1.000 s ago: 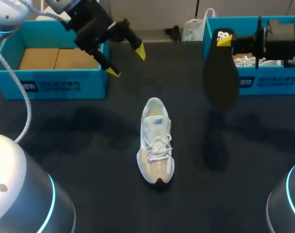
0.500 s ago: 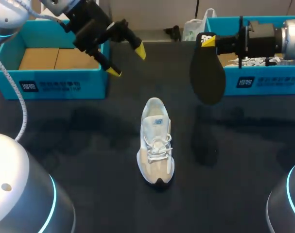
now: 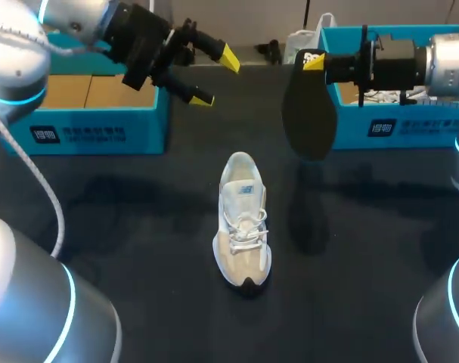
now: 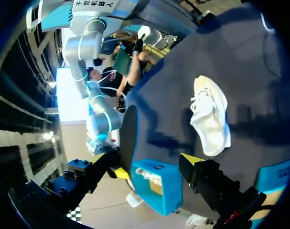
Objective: Take the shoe out of the shoebox, open the shoe tongue, remove and reinsert the insole, then place the shoe into the shoebox
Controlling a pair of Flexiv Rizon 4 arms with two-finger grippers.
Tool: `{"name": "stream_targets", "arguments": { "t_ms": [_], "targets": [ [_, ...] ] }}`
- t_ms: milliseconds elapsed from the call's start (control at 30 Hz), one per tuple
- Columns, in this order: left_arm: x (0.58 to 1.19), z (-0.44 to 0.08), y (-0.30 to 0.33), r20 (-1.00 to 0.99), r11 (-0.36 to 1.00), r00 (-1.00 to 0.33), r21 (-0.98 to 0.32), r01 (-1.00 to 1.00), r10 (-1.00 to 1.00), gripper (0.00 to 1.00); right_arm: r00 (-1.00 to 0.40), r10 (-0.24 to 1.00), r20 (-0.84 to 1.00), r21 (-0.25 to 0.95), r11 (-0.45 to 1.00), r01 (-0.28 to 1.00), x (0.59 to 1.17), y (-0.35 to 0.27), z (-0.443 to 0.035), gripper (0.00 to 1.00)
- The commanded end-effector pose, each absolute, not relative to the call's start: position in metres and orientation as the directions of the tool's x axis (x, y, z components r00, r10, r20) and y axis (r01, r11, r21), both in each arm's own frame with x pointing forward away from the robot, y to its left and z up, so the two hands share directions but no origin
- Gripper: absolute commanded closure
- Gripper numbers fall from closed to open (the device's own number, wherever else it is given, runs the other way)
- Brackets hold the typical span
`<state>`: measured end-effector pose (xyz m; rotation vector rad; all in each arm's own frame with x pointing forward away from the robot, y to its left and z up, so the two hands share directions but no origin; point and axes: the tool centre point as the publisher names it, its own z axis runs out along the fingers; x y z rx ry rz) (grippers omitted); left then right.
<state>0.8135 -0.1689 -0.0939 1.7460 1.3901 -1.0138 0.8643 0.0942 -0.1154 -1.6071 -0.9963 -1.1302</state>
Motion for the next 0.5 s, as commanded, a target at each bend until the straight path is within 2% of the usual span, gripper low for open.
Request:
{"name": "stream_targets", "arguments": {
  "t_ms": [33,267,333,500],
  "targets": [
    [0.812,-0.096,-0.166,-0.938,-0.172,0.118,0.064,0.983,0.325,0.00,0.256,0.112,0.960,-0.219,-0.269,0.938,0.863,0.095,-0.115,1.00],
    [0.811,-0.091,-0.172,-0.974,-0.188,0.109,0.072,0.980,0.196,0.00,0.256,0.112,0.960,-0.219,-0.269,0.938,0.863,0.095,-0.115,1.00],
    [0.809,-0.092,-0.175,-0.981,-0.201,0.102,0.068,0.977,0.165,0.00,0.251,0.071,0.965,-0.221,-0.289,0.932,0.865,0.096,-0.115,1.00],
    [0.805,-0.098,-0.179,-0.990,-0.194,0.102,0.082,0.978,0.093,0.00,0.324,0.028,0.946,-0.302,-0.295,0.907,0.872,0.102,-0.113,1.00]
  ]
}}
